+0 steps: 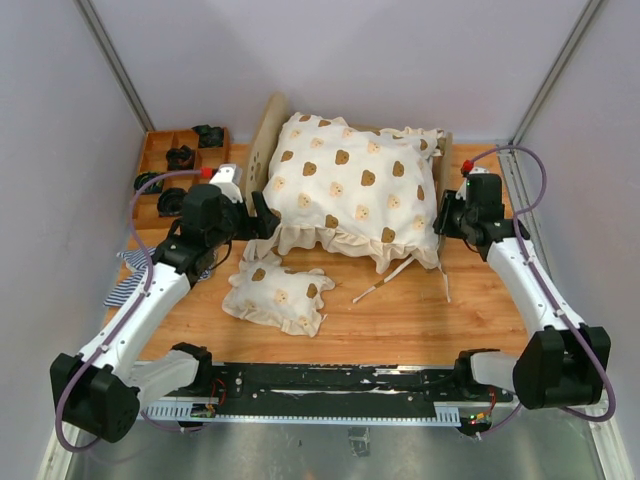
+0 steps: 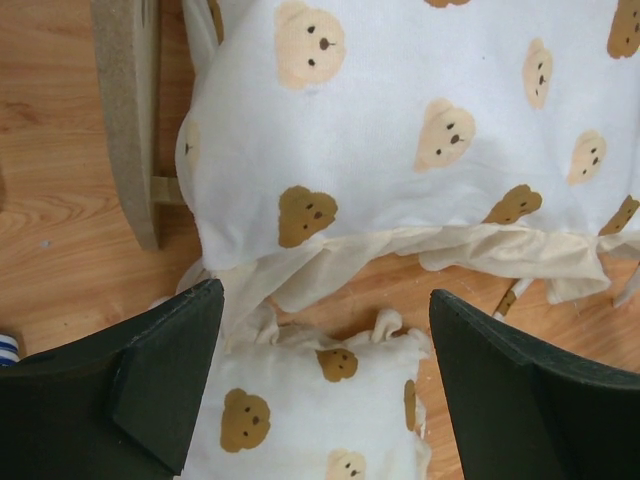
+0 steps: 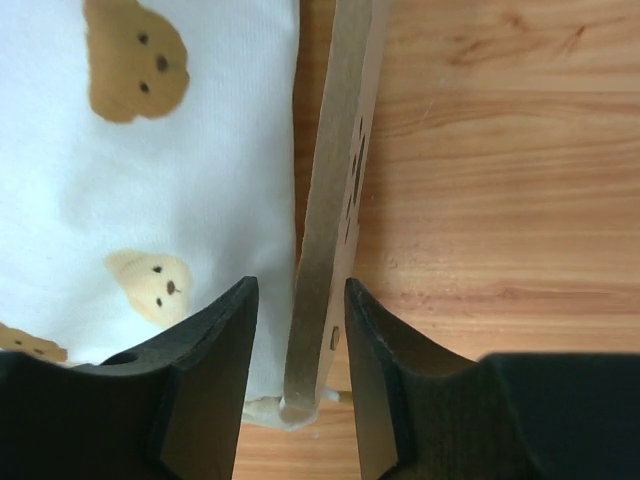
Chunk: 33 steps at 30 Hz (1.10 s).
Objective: Set up the pet bed
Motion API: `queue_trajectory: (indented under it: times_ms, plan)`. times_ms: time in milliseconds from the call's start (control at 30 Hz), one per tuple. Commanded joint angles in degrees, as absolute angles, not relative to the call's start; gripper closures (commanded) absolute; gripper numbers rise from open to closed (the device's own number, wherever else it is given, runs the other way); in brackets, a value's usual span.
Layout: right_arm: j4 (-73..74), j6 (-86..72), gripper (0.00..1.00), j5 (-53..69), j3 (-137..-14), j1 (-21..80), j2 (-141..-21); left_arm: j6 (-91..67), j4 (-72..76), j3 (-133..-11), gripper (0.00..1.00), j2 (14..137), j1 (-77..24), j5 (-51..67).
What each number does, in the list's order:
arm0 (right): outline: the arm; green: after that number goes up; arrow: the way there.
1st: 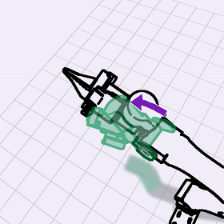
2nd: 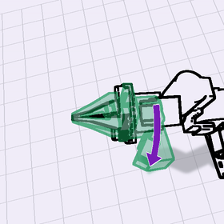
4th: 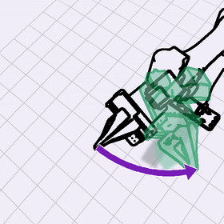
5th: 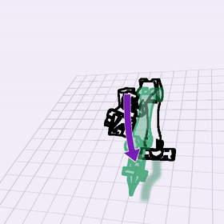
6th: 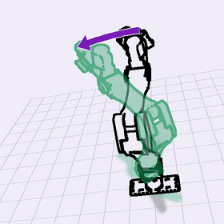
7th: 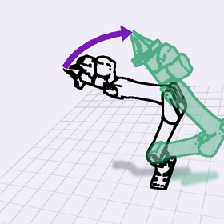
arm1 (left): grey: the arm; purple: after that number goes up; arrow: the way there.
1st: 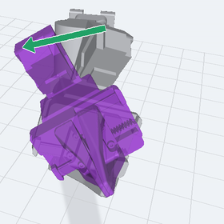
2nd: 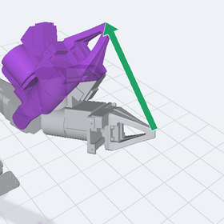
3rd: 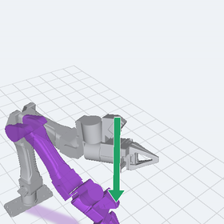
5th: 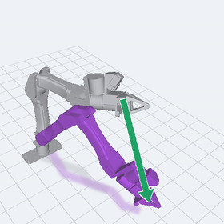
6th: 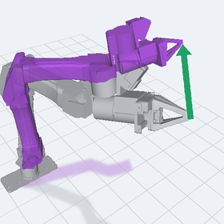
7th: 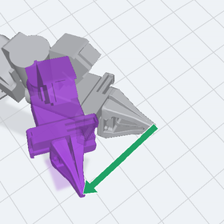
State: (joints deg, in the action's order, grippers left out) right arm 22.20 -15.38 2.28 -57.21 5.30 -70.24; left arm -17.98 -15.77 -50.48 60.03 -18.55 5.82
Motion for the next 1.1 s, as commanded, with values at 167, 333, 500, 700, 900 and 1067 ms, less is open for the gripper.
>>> queue_trajectory:
  times_ms: [167,333,500,700,900,1067]
  plan:
    - [22.7,-13.6,0.77,-6.2,-54.9,6.7,-71.4,-17.6,-14.8,-48.3,0.12,56.5,-18.4,7.5]
    - [23.2,-5.7,0.91,-14.8,-56.3,6.4,-73.4,-16.5,-14.4,-48.4,0.13,56.7,-18.4,7.9]
    - [21.1,-1.6,0.94,-13.5,-58.6,2.1,-76.3,-16.4,-14.8,-49.1,0.16,58.6,-18.4,8.9]
    - [20.8,1.5,0.92,-13.4,-64.4,-1.1,-81.4,-18.0,-12.0,-46.4,0.2,59.3,-18.4,11.5]
    - [25.6,-0.8,0.66,-12.6,-70.3,-1.1,-82.2,-20.4,-7.5,-42.1,0.25,60.0,-20.4,14.2]
    - [29.1,-3.6,0.57,-10.2,-71.3,-0.9,-78.0,-19.8,-6.3,-41.7,0.26,62.7,-21.8,13.2]
